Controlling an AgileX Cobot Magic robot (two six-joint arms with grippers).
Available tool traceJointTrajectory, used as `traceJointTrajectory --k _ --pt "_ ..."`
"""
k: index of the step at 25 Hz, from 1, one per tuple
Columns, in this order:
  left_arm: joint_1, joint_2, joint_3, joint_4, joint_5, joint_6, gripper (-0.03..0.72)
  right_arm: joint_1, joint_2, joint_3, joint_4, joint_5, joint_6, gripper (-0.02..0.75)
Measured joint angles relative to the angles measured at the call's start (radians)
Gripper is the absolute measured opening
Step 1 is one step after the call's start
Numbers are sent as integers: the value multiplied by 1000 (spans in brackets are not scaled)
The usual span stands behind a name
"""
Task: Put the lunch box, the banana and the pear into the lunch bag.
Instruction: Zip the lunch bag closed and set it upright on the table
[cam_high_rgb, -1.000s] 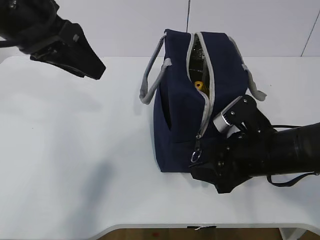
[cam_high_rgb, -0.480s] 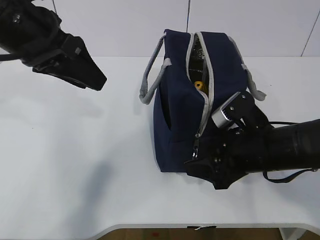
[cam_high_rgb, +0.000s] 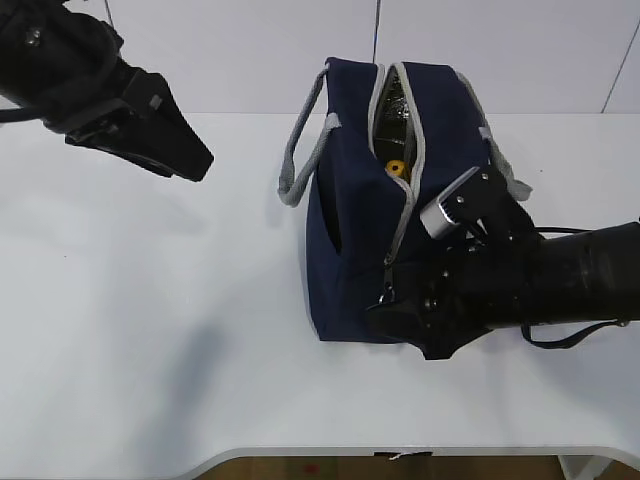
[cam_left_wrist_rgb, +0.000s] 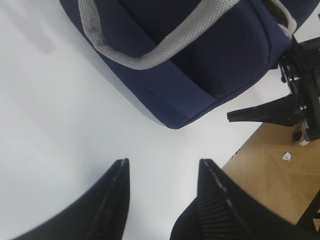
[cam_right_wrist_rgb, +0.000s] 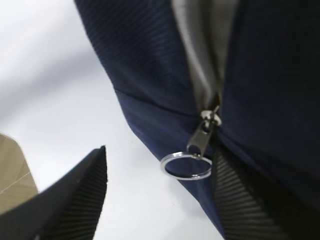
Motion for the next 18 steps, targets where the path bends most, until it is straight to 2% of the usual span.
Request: traceJointTrajectory --k 4,14,18 --pt "0 0 0 0 0 0 340 0 0 0 -13 -25 20 524" --pt "0 0 0 0 2 5 329 0 0 0 -180 -73 160 525" --pt "0 0 0 0 2 5 327 0 0 0 -193 -73 173 526"
